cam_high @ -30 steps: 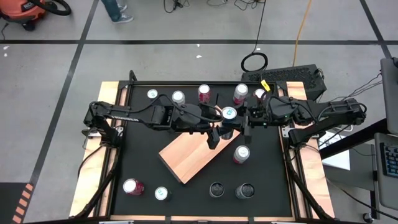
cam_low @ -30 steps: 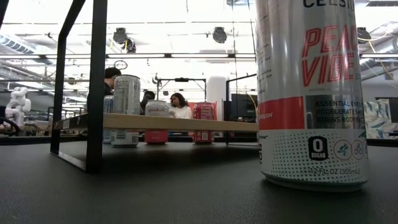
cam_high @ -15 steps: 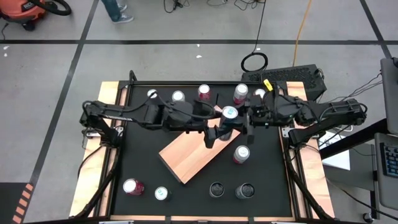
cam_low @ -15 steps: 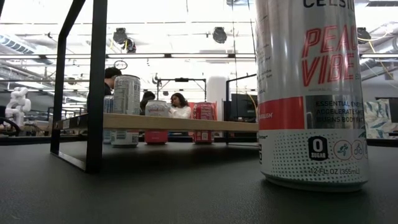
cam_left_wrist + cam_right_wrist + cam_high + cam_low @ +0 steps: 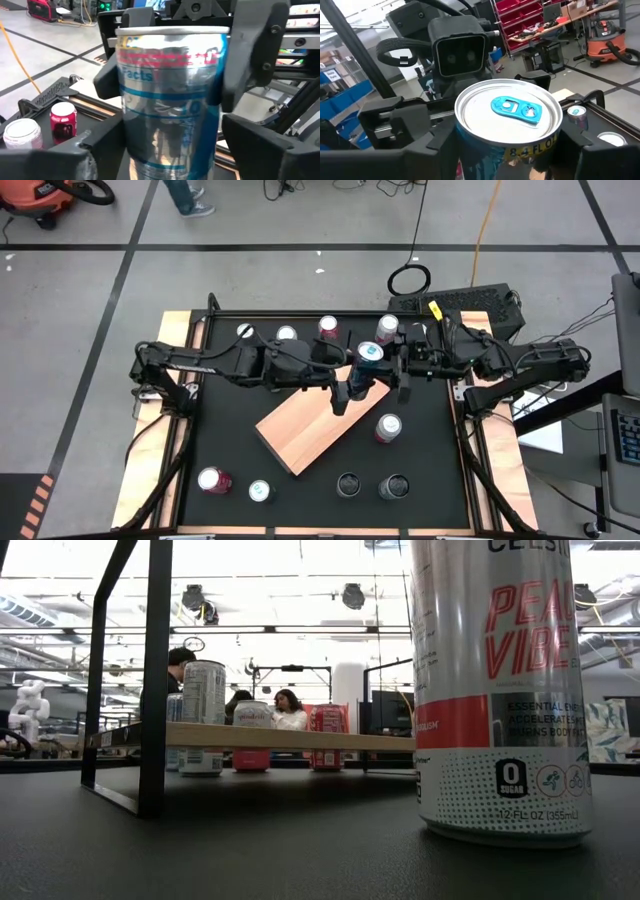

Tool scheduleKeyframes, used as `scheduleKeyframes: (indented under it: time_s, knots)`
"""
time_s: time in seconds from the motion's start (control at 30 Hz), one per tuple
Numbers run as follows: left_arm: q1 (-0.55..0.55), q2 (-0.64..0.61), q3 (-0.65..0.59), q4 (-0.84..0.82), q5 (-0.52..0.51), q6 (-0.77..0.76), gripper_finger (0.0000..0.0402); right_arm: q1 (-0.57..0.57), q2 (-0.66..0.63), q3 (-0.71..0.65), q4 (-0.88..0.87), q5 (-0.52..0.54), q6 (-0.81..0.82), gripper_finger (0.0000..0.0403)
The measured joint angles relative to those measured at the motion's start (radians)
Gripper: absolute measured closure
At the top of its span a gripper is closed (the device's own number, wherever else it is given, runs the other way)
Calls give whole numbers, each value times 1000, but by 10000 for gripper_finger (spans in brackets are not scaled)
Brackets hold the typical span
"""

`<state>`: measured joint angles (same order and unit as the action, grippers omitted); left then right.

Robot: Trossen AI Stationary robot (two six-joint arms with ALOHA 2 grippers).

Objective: Place canned beverage on shelf
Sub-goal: Put the bottom right blue soda can on the shelf

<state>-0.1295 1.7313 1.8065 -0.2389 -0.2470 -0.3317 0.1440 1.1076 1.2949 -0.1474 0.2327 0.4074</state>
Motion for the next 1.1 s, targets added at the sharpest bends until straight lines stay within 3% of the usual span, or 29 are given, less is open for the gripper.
scheduleKeyframes:
  time_s: [0.33,0.9,1.1]
  knots:
    - [-1,0,0,-5,-5,6,187,0,-2,0,-2,1,4,202]
    - [-1,2,0,3,-2,-1,194,-1,-19,0,-27,-20,34,201]
    - [-4,3,-3,58,19,1,194,-1,-57,0,-61,-54,71,148]
